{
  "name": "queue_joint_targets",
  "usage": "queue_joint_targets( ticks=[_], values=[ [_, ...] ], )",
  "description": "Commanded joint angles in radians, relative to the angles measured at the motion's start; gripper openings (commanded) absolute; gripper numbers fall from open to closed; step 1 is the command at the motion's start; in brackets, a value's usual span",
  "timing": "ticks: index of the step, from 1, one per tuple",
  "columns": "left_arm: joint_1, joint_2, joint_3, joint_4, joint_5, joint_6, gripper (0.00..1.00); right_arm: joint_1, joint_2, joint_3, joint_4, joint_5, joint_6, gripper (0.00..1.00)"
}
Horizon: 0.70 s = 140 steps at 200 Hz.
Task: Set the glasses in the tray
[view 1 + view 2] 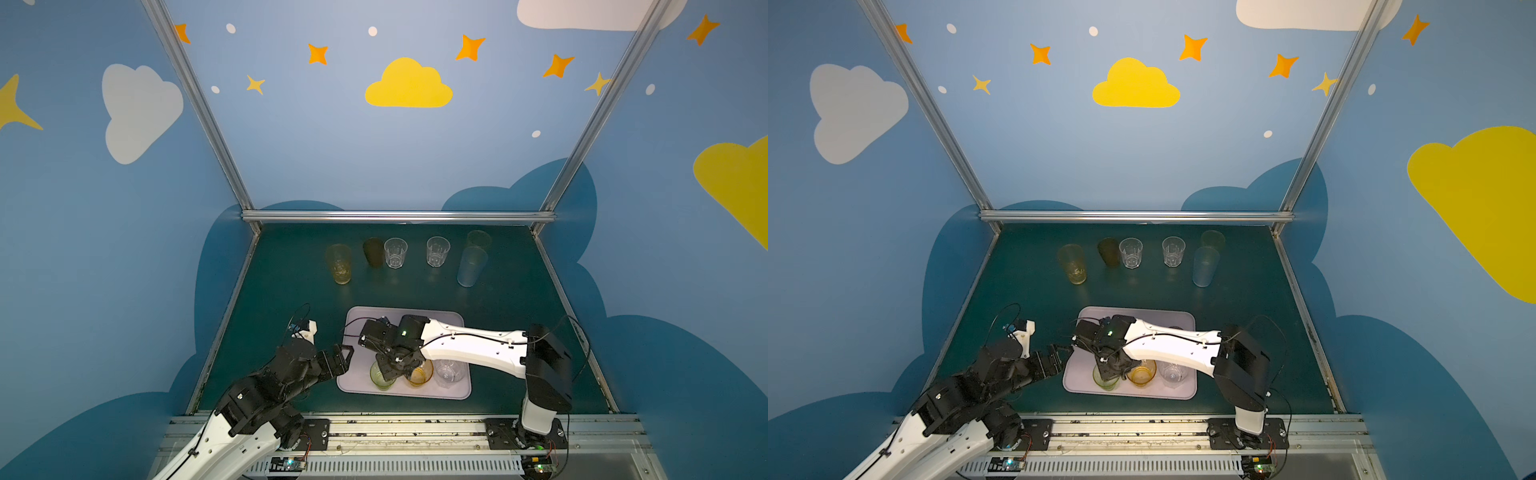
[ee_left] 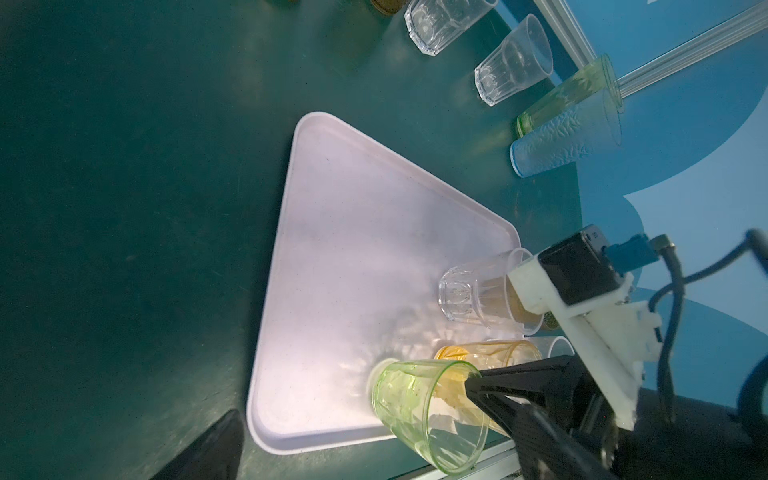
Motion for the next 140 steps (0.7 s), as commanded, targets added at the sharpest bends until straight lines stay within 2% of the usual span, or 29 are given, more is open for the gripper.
queue_joint_targets(
  ticks=[1,55,83,140],
  values=[
    [0.005,-0.005,-0.013,-0.003,-0.01,0.014,1.0,0.006,0.02,0.038,-0.041,0.02,-0.006,0.0],
    [0.006,0.0,-0.015,-0.001,-0.009,0.015,1.0,0.005,0.031,0.046,-0.042,0.025,-0.009,0.06],
    [0.007,-0.002,-0.017,0.0,-0.008,0.015,1.0,0.005,0.028,0.048,-0.035,0.015,-0.014,0.16],
    [0.007,-0.006,-0.019,-0.002,-0.004,0.012,1.0,0.006,0.022,0.058,-0.033,0.027,-0.012,0.18]
  ],
)
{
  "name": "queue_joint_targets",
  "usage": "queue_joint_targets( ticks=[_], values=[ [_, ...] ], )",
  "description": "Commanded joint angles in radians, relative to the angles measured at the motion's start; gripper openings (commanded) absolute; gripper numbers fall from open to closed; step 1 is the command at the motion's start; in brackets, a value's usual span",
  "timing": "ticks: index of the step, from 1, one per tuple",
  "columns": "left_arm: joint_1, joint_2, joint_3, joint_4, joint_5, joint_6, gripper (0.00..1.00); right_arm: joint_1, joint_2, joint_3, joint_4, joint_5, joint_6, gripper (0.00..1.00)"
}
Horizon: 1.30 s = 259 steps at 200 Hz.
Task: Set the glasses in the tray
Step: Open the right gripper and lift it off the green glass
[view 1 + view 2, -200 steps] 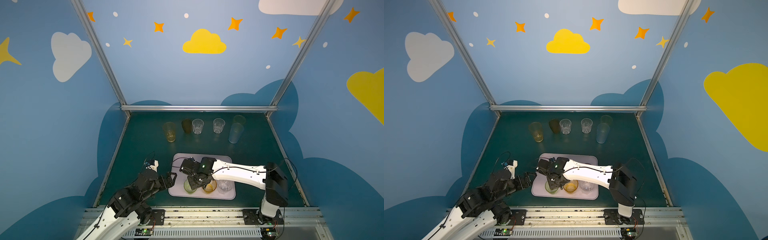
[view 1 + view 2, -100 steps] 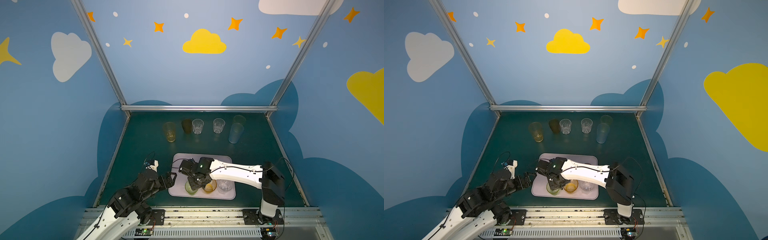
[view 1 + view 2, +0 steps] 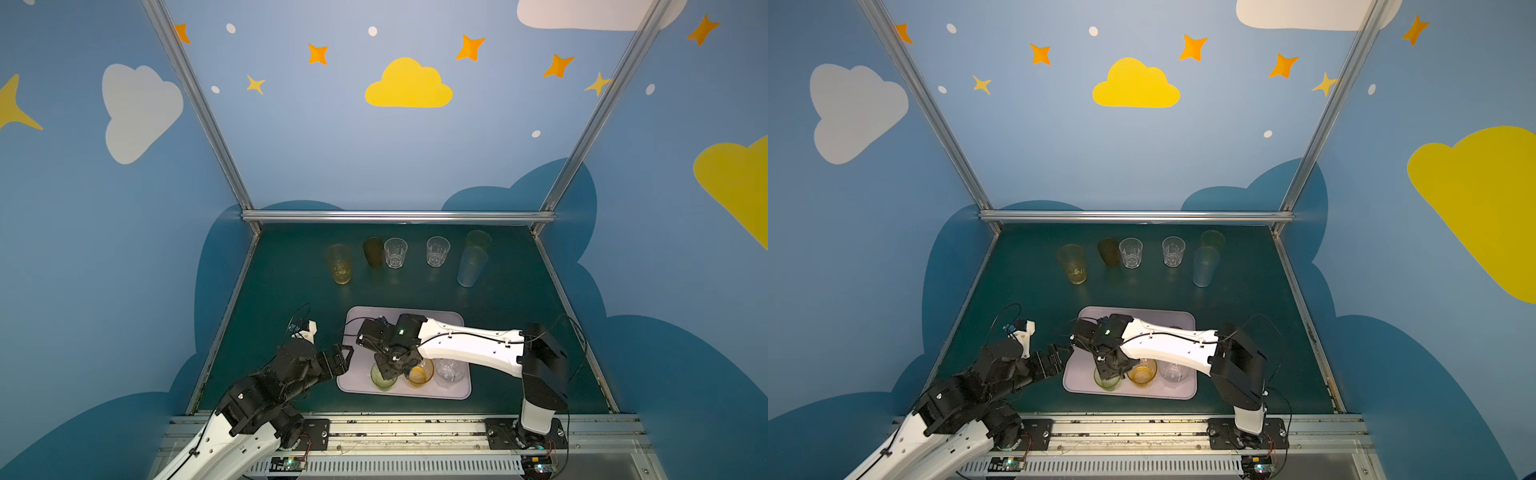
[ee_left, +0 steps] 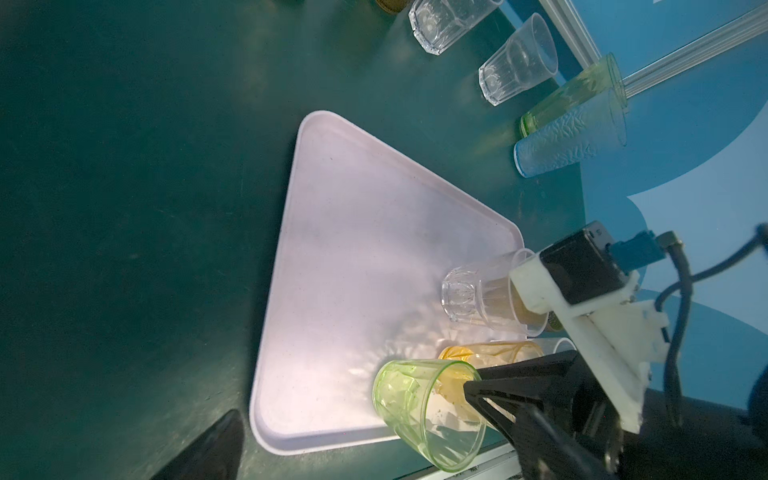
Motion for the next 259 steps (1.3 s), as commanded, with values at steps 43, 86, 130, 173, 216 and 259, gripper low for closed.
queue_joint_targets(
  ticks=[43,86,130,173,216,259],
  values=[
    [0.003,-0.008,-0.013,-0.003,-0.004,0.013,1.0,0.005,-0.022,0.039,-0.023,0.049,0.007,0.22],
    [0.003,-0.008,-0.011,-0.001,-0.006,0.015,1.0,0.002,-0.047,0.047,-0.037,0.081,0.012,0.27],
    [0.004,-0.008,-0.01,0.006,-0.006,0.026,1.0,-0.01,-0.085,0.049,-0.035,0.103,0.008,0.29],
    [0.003,-0.013,-0.008,0.009,-0.015,0.028,1.0,-0.019,-0.135,0.041,-0.021,0.14,-0.004,0.35],
    [0.004,0.014,-0.004,0.024,-0.009,0.031,1.0,-0.052,-0.203,0.02,0.011,0.149,-0.046,0.47],
    [0.005,0.06,0.035,0.029,-0.016,0.047,1.0,-0.111,-0.289,-0.041,0.048,0.151,-0.082,0.6]
  ],
)
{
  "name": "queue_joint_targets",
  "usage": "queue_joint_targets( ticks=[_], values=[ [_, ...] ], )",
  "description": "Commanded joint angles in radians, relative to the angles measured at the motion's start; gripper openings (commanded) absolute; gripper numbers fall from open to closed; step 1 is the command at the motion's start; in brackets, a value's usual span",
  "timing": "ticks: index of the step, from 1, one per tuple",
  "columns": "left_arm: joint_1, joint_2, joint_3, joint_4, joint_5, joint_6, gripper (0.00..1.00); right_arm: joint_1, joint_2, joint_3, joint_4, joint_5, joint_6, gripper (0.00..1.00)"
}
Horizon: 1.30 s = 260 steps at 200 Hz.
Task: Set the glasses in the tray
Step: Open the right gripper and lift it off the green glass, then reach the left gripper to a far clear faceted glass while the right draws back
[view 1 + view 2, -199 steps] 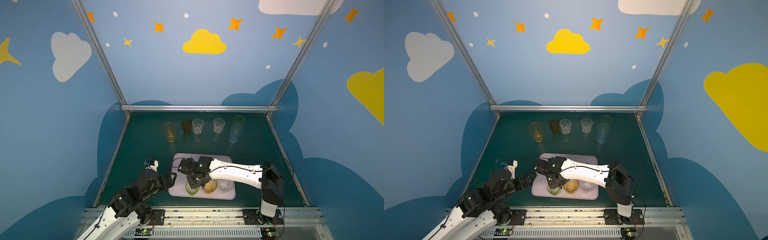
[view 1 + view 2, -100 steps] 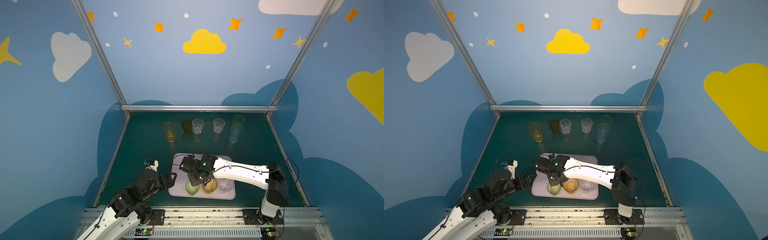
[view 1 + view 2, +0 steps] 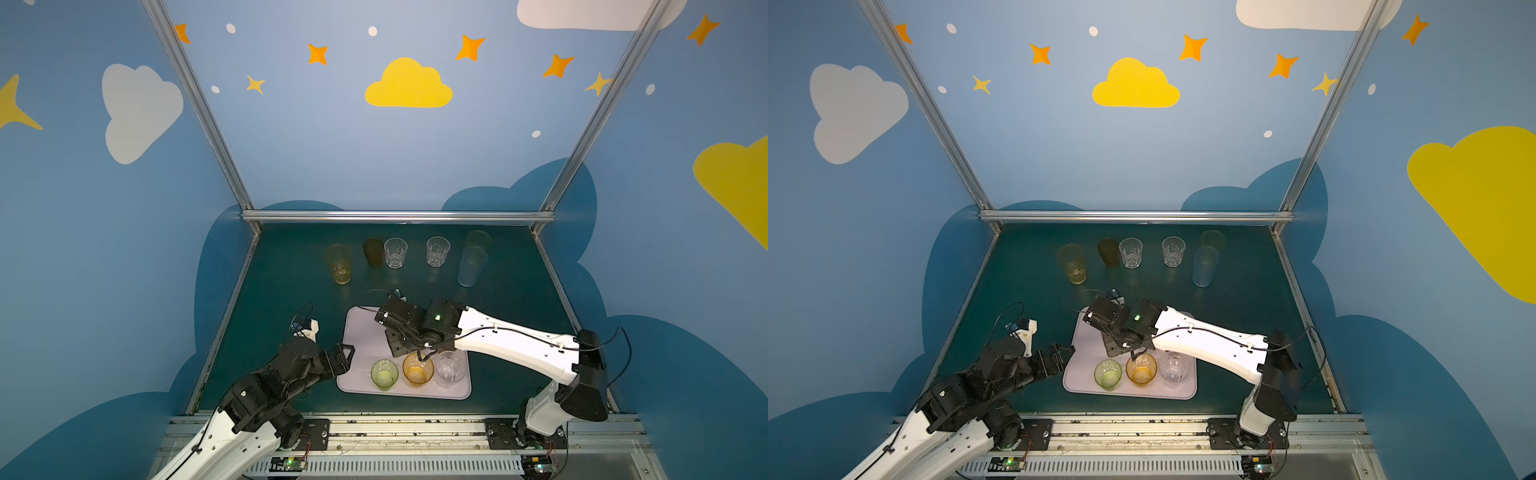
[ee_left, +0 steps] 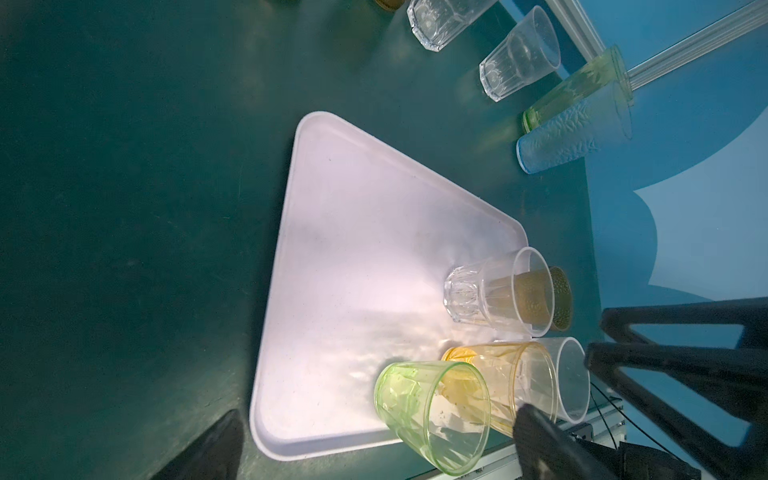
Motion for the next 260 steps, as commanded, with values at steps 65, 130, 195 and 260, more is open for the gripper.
queue_joint_targets(
  ticks=[65,130,195,260],
  values=[
    [0.003,0.171,0.088,0.134,-0.006,0.034,1.0,-0.143,-0.234,-0.161,0.069,0.078,-0.095,0.86],
    [0.003,0.442,0.216,0.301,-0.042,0.125,1.0,-0.313,-0.47,-0.346,0.14,-0.003,-0.109,0.86],
    [0.008,0.874,0.503,0.338,-0.101,0.198,1.0,-0.42,-0.751,-0.535,0.184,-0.09,-0.117,0.86],
    [0.019,1.277,0.909,0.32,-0.007,0.222,1.0,-0.47,-0.928,-0.631,0.199,-0.112,-0.141,0.86]
  ],
)
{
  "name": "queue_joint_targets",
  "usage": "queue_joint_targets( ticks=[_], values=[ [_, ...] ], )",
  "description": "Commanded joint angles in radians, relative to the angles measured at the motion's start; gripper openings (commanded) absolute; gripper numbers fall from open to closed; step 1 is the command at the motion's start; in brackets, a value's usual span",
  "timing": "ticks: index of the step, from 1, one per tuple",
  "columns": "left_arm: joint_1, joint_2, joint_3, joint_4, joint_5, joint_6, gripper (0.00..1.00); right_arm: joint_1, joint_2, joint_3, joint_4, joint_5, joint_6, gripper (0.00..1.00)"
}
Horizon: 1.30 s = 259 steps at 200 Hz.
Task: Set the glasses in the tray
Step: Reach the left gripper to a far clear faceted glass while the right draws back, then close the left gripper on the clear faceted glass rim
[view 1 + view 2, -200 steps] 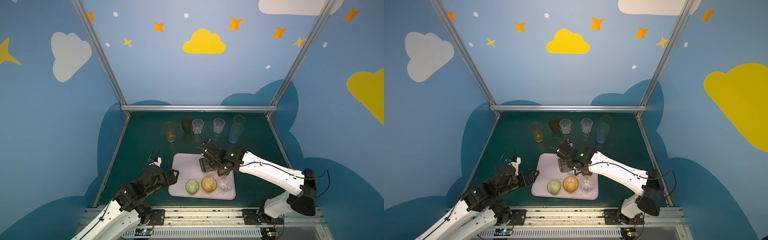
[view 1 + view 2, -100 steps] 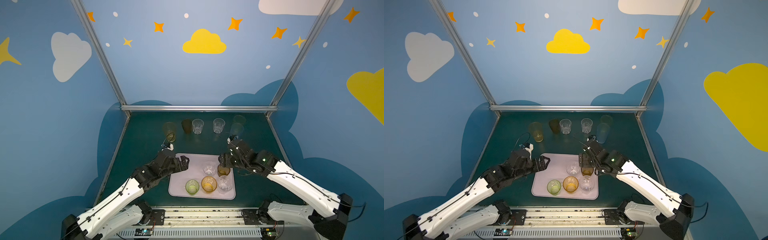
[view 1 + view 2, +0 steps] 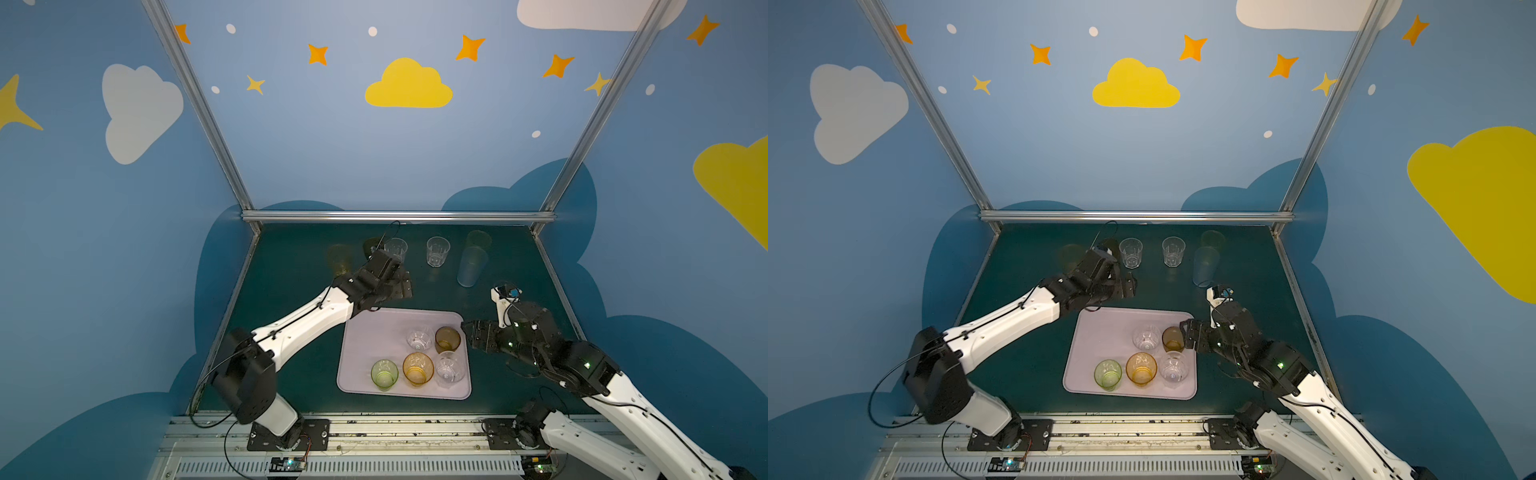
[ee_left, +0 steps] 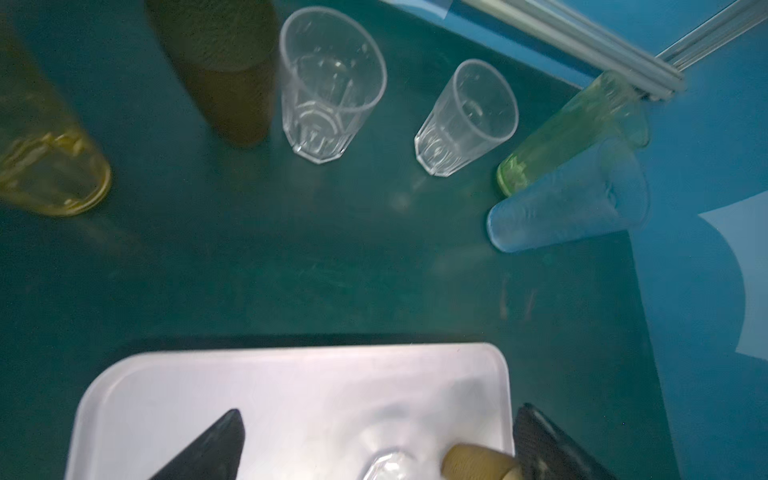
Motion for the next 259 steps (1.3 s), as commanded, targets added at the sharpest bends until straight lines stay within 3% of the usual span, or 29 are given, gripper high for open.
queue_joint_targets(
  ticks=[1,42,99,145,210,223,259],
  values=[
    [0.006,0.094,0.132,-0.014,0.047,0.022,1.0,-0.016,-0.025,-0.031,0.016,-0.017,-0.015,0.86],
    [0.022,0.301,0.355,-0.026,0.05,0.01,0.98,-0.037,-0.074,-0.085,0.014,-0.047,0.007,0.86],
    [0.05,0.603,0.712,-0.151,0.089,0.073,0.79,-0.046,-0.169,-0.145,0.022,-0.049,0.04,0.86],
    [0.062,0.724,0.886,-0.191,0.073,0.088,0.63,-0.046,-0.252,-0.195,0.018,-0.015,0.07,0.86],
    [0.085,0.869,1.077,-0.209,0.109,0.08,0.54,-0.048,-0.323,-0.239,-0.024,0.04,0.115,0.86],
    [0.088,0.889,1.102,-0.203,0.121,0.078,0.48,-0.048,-0.337,-0.243,-0.035,0.058,0.119,0.86],
    [0.096,0.944,1.178,-0.21,0.136,0.082,0.48,-0.048,-0.362,-0.271,-0.038,0.086,0.143,0.86]
  ],
)
